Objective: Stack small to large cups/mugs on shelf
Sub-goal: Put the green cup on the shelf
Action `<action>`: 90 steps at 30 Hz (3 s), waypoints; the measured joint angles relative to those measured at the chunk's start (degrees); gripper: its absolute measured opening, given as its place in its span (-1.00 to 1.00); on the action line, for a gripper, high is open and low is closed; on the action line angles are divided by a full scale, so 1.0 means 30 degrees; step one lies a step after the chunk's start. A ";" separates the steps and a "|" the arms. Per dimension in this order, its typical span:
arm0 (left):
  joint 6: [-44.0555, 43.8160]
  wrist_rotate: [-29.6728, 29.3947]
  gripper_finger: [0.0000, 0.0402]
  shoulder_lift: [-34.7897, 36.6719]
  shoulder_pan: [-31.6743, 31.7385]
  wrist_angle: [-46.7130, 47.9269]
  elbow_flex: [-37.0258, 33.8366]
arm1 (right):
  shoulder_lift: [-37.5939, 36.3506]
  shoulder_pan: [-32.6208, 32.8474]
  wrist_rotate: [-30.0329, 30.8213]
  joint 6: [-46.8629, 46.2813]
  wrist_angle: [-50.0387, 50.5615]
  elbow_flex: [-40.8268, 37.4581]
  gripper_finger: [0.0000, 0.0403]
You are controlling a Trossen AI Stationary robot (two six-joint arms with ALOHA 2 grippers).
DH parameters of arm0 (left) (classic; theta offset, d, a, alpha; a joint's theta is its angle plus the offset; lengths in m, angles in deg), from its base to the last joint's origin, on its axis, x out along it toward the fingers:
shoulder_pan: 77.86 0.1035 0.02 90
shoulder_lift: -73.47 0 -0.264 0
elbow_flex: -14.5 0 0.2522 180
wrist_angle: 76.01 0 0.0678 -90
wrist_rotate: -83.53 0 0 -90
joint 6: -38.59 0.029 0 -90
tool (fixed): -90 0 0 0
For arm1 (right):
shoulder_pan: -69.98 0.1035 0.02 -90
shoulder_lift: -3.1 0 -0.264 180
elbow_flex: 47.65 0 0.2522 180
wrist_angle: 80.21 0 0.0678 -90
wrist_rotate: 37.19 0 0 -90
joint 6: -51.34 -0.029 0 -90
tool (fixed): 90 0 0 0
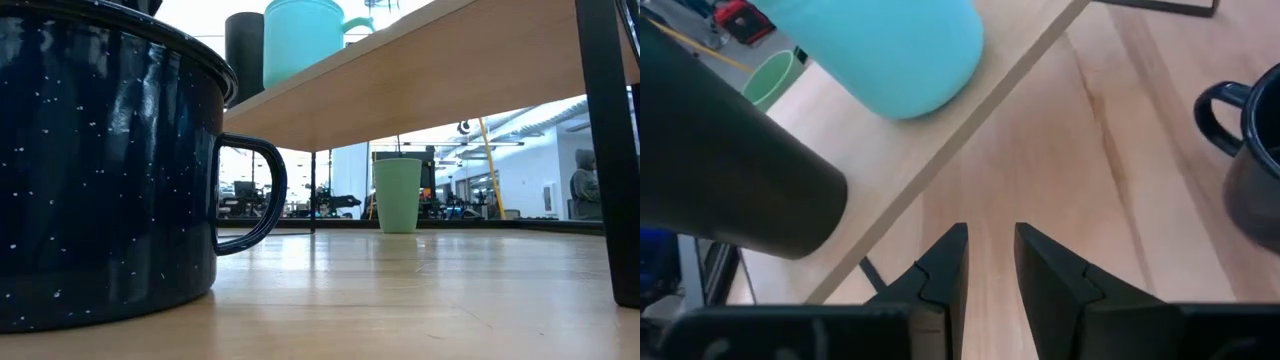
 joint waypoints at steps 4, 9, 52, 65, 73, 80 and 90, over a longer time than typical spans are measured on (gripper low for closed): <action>0.0259 0.0332 -0.56 0.0000 0.0149 -0.0161 -0.0044 | -0.2001 -0.1535 -0.1875 0.3127 -0.4033 -0.2045 -1.00; 0.1131 0.0717 -0.56 0.0084 0.0399 -0.0502 -0.0044 | -0.3741 -0.3425 -0.3487 0.4793 -0.6348 -0.3992 -1.00; 0.1882 0.2513 -0.56 0.2113 0.2096 -0.0087 -0.0059 | 0.5204 -1.9859 -2.2300 1.5059 -0.0105 0.1667 -0.66; 0.2669 0.2520 -0.56 0.2113 0.2096 0.0000 -0.0059 | 0.6409 -1.9854 -2.1378 1.5953 -0.0897 0.2206 -0.49; 0.2822 0.2527 -0.56 0.2113 0.2111 0.0044 -0.0059 | 0.6547 -1.9903 -2.1281 1.6382 -0.0442 0.1942 0.05; 0.2794 0.2848 -0.56 0.2113 0.2111 0.0034 -0.0059 | 0.7428 -2.0010 -2.0368 1.6828 -0.0353 0.1637 0.05; 0.2736 0.2862 -0.56 0.2113 0.2112 -0.0137 -0.0059 | 0.8251 -2.0019 -1.9374 1.7438 0.0134 0.1623 -0.15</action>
